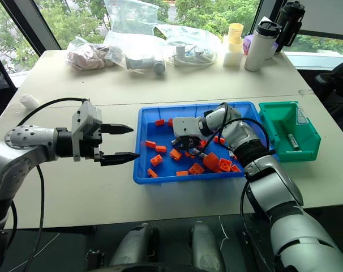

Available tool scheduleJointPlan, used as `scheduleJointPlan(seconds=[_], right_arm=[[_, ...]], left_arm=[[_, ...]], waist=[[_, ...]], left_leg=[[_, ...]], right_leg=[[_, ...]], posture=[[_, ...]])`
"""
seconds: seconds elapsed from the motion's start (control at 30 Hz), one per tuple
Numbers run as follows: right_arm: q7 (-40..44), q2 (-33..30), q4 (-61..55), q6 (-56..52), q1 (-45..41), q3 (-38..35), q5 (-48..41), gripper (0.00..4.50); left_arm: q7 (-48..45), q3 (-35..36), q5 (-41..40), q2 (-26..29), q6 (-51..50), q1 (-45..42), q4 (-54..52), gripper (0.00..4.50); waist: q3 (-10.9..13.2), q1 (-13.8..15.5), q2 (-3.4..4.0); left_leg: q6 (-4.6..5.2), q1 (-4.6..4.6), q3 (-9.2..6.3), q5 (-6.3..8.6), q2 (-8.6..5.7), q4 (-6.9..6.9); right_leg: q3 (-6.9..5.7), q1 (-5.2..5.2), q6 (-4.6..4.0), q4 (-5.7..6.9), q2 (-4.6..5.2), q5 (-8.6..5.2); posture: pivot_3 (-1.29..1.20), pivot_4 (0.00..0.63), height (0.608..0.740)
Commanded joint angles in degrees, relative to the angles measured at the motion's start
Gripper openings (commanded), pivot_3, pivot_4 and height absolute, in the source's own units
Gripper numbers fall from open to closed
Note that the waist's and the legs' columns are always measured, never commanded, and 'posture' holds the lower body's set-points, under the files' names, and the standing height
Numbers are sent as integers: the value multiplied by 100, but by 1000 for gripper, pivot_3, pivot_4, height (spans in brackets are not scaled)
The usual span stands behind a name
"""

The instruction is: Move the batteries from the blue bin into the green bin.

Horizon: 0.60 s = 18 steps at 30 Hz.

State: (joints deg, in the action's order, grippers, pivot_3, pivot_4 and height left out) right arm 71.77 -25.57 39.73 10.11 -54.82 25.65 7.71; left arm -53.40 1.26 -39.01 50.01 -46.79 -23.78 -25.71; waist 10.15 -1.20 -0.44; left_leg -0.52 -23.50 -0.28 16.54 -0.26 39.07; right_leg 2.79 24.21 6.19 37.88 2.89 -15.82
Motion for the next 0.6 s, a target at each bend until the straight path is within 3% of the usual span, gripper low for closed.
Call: scheduleJointPlan(seconds=[0.03,0.13,0.37,0.6], right_arm=[[407,134,365,-164,-219,-79,-87,1364],[332,164,720,-135,-419,-111,43,12],[-63,-47,-29,-659,-478,-1088,-618,43],[-884,-495,-2178,-2606,132,-2536,-1716,43]], left_arm=[[-16,75,38,-1,118,-76,-40,4500],[-21,89,67,-5,125,-88,-22,4500],[69,242,29,-4,64,6,-106,4500],[244,292,-175,-398,60,-371,73,4500]], waist=[[0,0,0],[0,3,0],[0,5,1],[0,55,0]], left_leg=[[-1,0,0,-1,0,0],[-3,1,0,-2,0,1],[-5,0,0,-3,-1,0],[-5,-1,-3,-2,-3,-1]], right_leg=[[0,0,0,1,0,0],[0,0,0,2,0,0],[0,6,0,7,4,0],[-3,8,0,12,22,0]], posture=[[0,150,740],[0,150,740],[0,150,740],[0,150,740]])
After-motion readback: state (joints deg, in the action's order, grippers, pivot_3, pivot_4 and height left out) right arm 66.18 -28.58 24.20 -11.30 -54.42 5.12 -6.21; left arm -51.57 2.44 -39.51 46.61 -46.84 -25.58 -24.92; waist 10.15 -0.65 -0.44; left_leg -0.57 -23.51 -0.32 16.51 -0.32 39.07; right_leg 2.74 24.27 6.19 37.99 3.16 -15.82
